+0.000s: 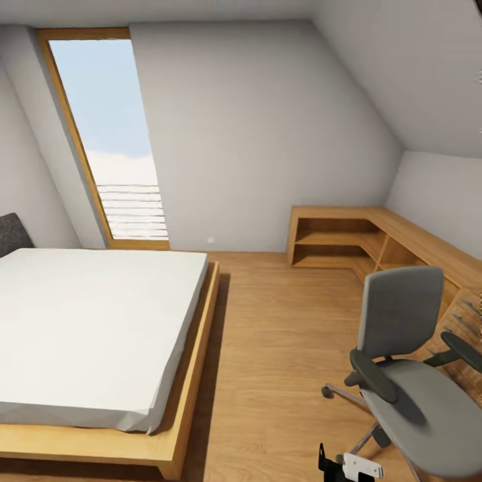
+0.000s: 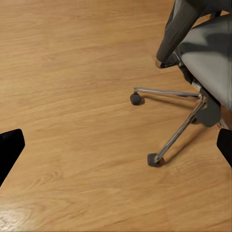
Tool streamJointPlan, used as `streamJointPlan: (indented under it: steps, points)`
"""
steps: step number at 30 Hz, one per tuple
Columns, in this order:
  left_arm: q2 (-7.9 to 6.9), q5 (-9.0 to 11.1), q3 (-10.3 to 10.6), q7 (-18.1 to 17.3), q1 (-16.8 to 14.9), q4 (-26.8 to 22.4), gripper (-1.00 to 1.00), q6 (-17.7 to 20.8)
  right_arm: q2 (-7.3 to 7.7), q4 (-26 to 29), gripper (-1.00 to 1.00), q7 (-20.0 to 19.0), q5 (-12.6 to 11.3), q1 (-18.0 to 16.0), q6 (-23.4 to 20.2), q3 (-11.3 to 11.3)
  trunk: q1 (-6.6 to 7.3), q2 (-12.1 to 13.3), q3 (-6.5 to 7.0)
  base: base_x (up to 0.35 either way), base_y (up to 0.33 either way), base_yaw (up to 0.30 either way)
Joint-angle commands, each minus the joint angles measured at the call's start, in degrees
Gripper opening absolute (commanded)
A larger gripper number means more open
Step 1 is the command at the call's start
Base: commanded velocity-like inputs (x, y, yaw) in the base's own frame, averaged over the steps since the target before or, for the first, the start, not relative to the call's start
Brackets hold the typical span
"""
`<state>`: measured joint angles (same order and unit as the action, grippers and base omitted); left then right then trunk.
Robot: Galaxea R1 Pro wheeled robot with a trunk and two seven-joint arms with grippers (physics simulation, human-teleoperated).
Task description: In the bedroom, organize the workspace by keeping the computer under the desk, ensuring the monitor is on the desk, placing the keyboard on the desk next to the monitor, placing the mouse on the desk next to the keyboard, moving the folder from the swivel chair onto the desk next to the mouse, stacking the notebook on top of the folder with the pen on top of the notebook, and positioning the swivel chair next to the desk.
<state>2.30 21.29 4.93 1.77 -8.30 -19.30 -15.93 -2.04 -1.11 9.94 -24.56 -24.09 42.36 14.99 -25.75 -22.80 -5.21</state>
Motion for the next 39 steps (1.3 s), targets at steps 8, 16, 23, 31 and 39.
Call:
streamJointPlan:
  steps: [8, 16, 23, 31, 39]
  points:
    - [-1.29, 0.69, 0.27, -0.05, -0.04, 2.14, 1.00, -0.39, -0.07, -0.12, 1.00, 0.35, -0.14, -0.08, 0.18, 0.48, -0.04, -0.12, 0.49, 0.000, 0.000, -0.179]
    - [-1.60, 0.56, 0.39, -0.10, -0.04, 2.48, 1.00, -0.42, -0.19, -0.12, 1.00, 0.31, -0.13, -0.08, 0.18, 0.56, -0.04, -0.12, 0.73, 0.136, -0.052, -0.235]
    - [-1.60, 0.55, 0.43, -0.10, -0.04, 2.82, 1.00, -0.42, -0.31, -0.12, 1.00, 0.26, -0.09, -0.08, 0.00, 0.57, -0.04, -0.12, 0.61, 0.312, -0.018, -0.084]
    - [-1.50, 0.59, 0.44, -0.10, -0.04, 3.21, 1.00, -0.46, -0.18, -0.12, 1.00, 0.10, 0.22, -0.08, -0.06, 0.57, -0.04, -0.12, 0.57, 0.329, -0.001, -0.006]
    - [-1.43, 0.59, 0.44, -0.10, -0.04, 3.26, 1.00, -0.50, 0.01, -0.12, 1.00, 0.00, 0.37, -0.06, -0.08, 0.57, -0.04, -0.12, 0.57, 0.293, 0.000, 0.000]
